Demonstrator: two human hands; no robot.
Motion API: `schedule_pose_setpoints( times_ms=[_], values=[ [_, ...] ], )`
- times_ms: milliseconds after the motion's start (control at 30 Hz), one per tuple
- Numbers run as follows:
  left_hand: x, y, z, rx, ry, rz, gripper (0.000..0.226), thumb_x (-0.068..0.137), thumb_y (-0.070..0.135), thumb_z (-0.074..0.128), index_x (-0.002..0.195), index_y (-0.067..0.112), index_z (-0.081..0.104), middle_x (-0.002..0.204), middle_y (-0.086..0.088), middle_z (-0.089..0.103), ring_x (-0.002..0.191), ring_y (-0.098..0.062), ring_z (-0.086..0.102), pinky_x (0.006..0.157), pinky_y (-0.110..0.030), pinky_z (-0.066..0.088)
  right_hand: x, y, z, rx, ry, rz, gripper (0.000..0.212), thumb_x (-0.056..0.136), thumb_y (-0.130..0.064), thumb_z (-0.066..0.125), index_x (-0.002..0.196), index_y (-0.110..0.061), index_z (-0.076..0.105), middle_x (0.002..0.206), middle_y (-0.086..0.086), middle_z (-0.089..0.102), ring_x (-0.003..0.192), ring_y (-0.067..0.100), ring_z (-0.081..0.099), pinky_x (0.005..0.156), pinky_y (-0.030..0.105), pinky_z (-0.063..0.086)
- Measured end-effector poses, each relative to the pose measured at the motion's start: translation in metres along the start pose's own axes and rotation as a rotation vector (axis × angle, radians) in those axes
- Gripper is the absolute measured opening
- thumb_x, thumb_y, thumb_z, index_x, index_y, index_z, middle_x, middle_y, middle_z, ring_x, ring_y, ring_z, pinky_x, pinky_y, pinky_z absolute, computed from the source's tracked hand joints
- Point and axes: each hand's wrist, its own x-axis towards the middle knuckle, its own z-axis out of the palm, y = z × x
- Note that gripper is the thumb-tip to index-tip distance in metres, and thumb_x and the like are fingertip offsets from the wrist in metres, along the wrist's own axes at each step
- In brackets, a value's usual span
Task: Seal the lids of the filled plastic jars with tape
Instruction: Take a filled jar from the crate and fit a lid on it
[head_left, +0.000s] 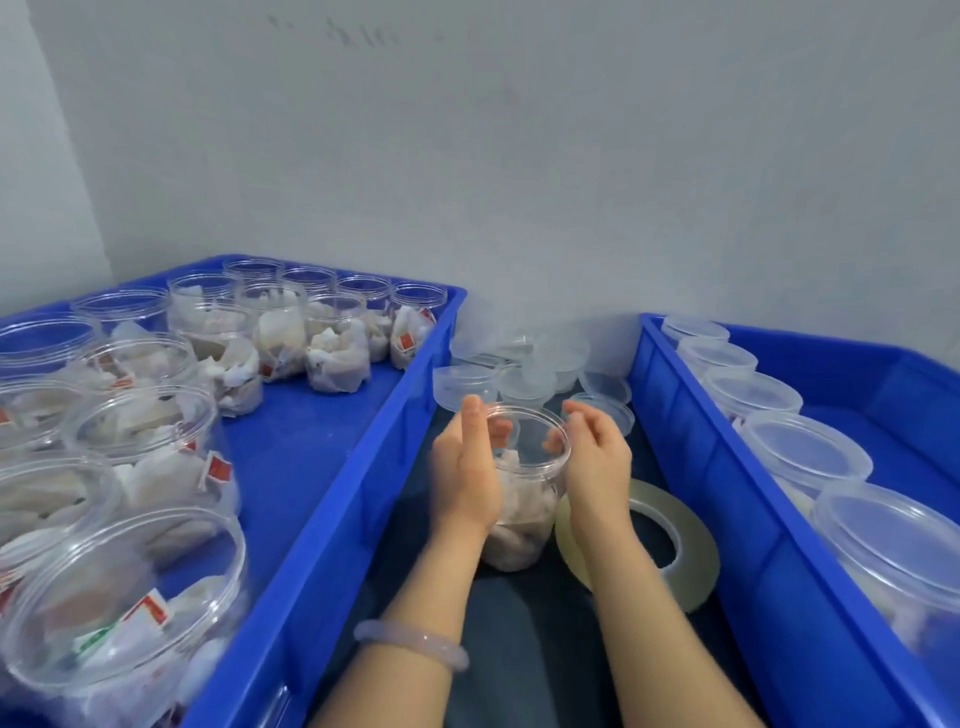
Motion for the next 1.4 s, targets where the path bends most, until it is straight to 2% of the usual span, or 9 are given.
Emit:
schedule_pose_setpoints(
  times_ms=[167,300,433,567,700,833,1100,1233,1400],
  values=[
    [0.013,-0.009,-0.005,-0.086,-0.101,0.002,0.057,0.082,0.055,0.027,0.084,0.016,0.069,0.081,-0.008,0.073,0.080,-0.020,0.069,0.073,-0.026,0.054,0.043,0.026,-0.014,-0.861,-0.444,-0.241,0.055,0.087,-0.021,0.067,0.138,-0.023,0.047,0.143,0.002,0.041,0.132,0.018,0.039,0.106,0.029,0.038],
    [0.014,-0.014,-0.005,-0.085,-0.117,0.020,0.050,0.083,0.051,0.028,0.090,0.020,0.067,0.086,-0.003,0.073,0.084,-0.013,0.069,0.076,-0.025,0.052,0.054,0.046,-0.011,-1.323,-0.585,-0.235,0.039,0.086,-0.045,0.058,0.123,-0.031,0.057,0.143,-0.004,0.040,0.134,0.023,0.035,0.100,0.042,0.041],
    [0.013,-0.014,-0.008,-0.085,-0.163,0.029,0.055,0.076,0.062,0.033,0.093,0.022,0.066,0.090,-0.002,0.072,0.088,-0.014,0.068,0.084,-0.031,0.052,0.058,0.053,-0.010,-1.105,-0.510,-0.266,0.025,0.077,-0.040,0.053,0.098,-0.028,0.059,0.115,-0.013,0.054,0.107,0.013,0.042,0.081,0.026,0.038],
    [0.009,-0.016,-0.008,-0.095,-0.158,0.106,0.065,0.073,0.067,0.029,0.100,0.018,0.064,0.096,-0.006,0.071,0.090,-0.013,0.068,0.084,-0.028,0.053,0.067,0.058,-0.005,-1.002,-0.682,-0.287,0.045,0.095,-0.021,0.051,0.139,-0.020,0.045,0.149,0.003,0.039,0.139,0.017,0.030,0.114,0.034,0.025],
    [0.008,-0.018,-0.008,-0.088,-0.134,0.133,0.064,0.075,0.065,0.029,0.099,0.017,0.064,0.097,-0.005,0.071,0.090,-0.010,0.068,0.081,-0.023,0.052,0.066,0.058,-0.012,-1.223,-0.718,-0.534,0.040,0.085,-0.032,0.057,0.125,-0.032,0.055,0.090,-0.017,0.038,0.094,0.016,0.035,0.081,0.027,0.033],
    [0.008,-0.019,-0.008,-0.085,-0.133,0.146,0.070,0.075,0.077,0.033,0.102,0.019,0.063,0.098,-0.003,0.071,0.092,-0.013,0.068,0.085,-0.030,0.053,0.059,0.055,-0.014,-1.151,-0.661,-0.448,0.005,0.086,-0.028,0.058,0.081,-0.029,0.056,0.082,-0.015,0.041,0.094,0.019,0.039,0.070,0.025,0.036],
    [0.007,-0.018,-0.007,-0.128,-0.120,0.090,0.076,0.074,0.069,0.025,0.106,0.012,0.064,0.101,-0.007,0.071,0.093,-0.016,0.068,0.085,-0.029,0.053,0.055,-0.006,-0.022,0.416,0.112,0.275,0.031,0.099,-0.038,0.044,0.086,-0.016,0.059,0.059,-0.005,0.055,0.042,0.008,0.051,0.039,0.018,0.038],
    [0.005,-0.016,-0.007,-0.148,-0.106,0.075,0.073,0.082,0.063,0.027,0.108,0.007,0.065,0.102,-0.010,0.070,0.096,-0.019,0.067,0.086,-0.029,0.053,0.037,-0.023,-0.008,-0.157,-0.344,0.303,0.027,0.089,-0.042,0.061,0.082,-0.017,0.068,0.068,-0.002,0.066,0.054,0.007,0.061,0.052,0.022,0.048],
    [0.004,-0.017,-0.007,-0.106,-0.069,0.091,0.058,0.089,0.046,0.021,0.105,0.012,0.065,0.098,0.000,0.071,0.093,-0.008,0.067,0.083,-0.022,0.051,0.027,-0.051,0.000,-0.476,-0.367,-0.150,0.012,0.084,-0.021,0.070,0.083,-0.033,0.071,0.076,-0.018,0.070,0.071,-0.006,0.063,0.064,0.010,0.049]
  ],
)
